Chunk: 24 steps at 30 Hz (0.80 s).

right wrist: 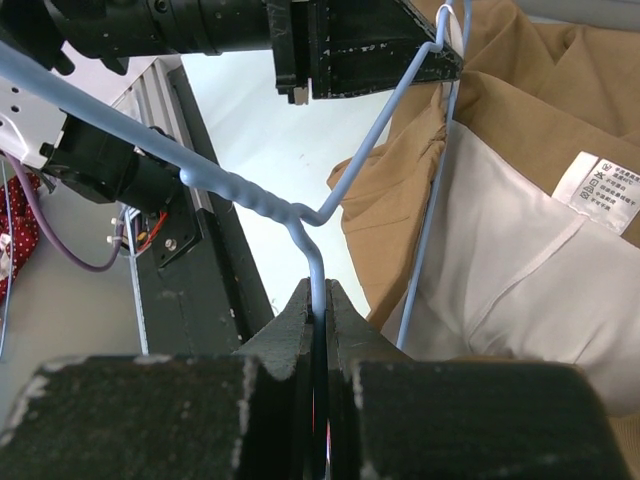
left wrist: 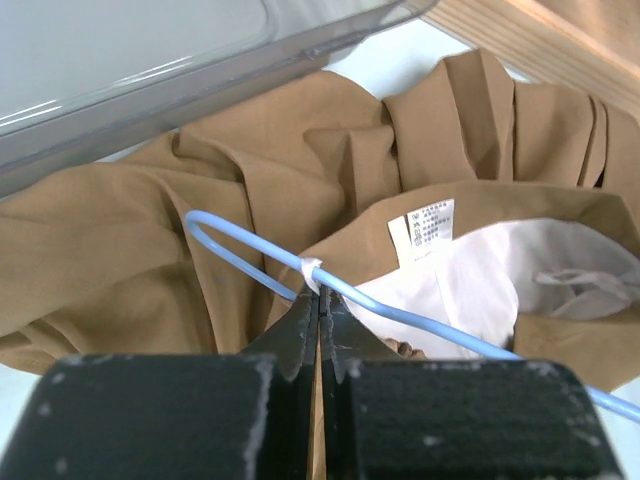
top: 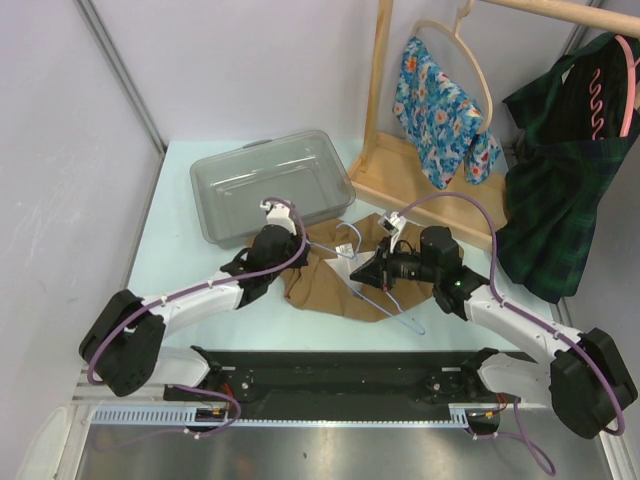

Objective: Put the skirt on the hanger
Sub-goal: Place skirt on hanger

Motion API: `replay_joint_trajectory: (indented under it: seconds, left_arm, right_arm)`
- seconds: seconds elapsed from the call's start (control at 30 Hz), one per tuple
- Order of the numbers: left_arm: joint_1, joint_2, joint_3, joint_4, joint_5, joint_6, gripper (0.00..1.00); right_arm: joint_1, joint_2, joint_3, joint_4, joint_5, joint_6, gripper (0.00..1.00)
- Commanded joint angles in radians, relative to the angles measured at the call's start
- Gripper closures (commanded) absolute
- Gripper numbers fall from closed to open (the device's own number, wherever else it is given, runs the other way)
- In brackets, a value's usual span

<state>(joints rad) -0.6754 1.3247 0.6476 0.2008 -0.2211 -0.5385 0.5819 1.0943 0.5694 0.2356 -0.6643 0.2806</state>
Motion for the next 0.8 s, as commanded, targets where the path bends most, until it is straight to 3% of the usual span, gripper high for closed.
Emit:
replay_joint_trajectory:
  seconds: [0.0,0.3,0.5,0.53,0.63,0.77]
  left_arm:
    - [0.008,-0.038,0.017,0.057,0.052,0.075,1.0]
    - [0.005,-0.128,-0.058,0.055,0.132,0.121,1.0]
    - [0.005,-0.151,-0.048,-0.035,0.092,0.106,0.98]
    - [0.005,-0.162,-0.039,-0.063,0.057,0.097,0.77]
    - [0.007,-0.209,0.004,-0.188,-0.027,0.098,0.34]
    - [0.007,-0.336,0.063,-0.365,-0.113,0.141,0.23]
  right_arm:
    - [-0.002,0.029,0.058,0.054,-0.02,0.0,1.0]
    - [0.002,0.114,0.093,0.062,-0.026,-0.006,1.0]
    - [0.012,0.116,0.104,0.077,-0.023,-0.009,1.0]
    - [0.013,0.115,0.103,0.079,-0.021,-0.011,1.0]
    - [0.015,0.099,0.104,0.085,-0.029,-0.015,1.0]
    - [-0.001,0.087,0.104,0.135,-0.081,0.005,1.0]
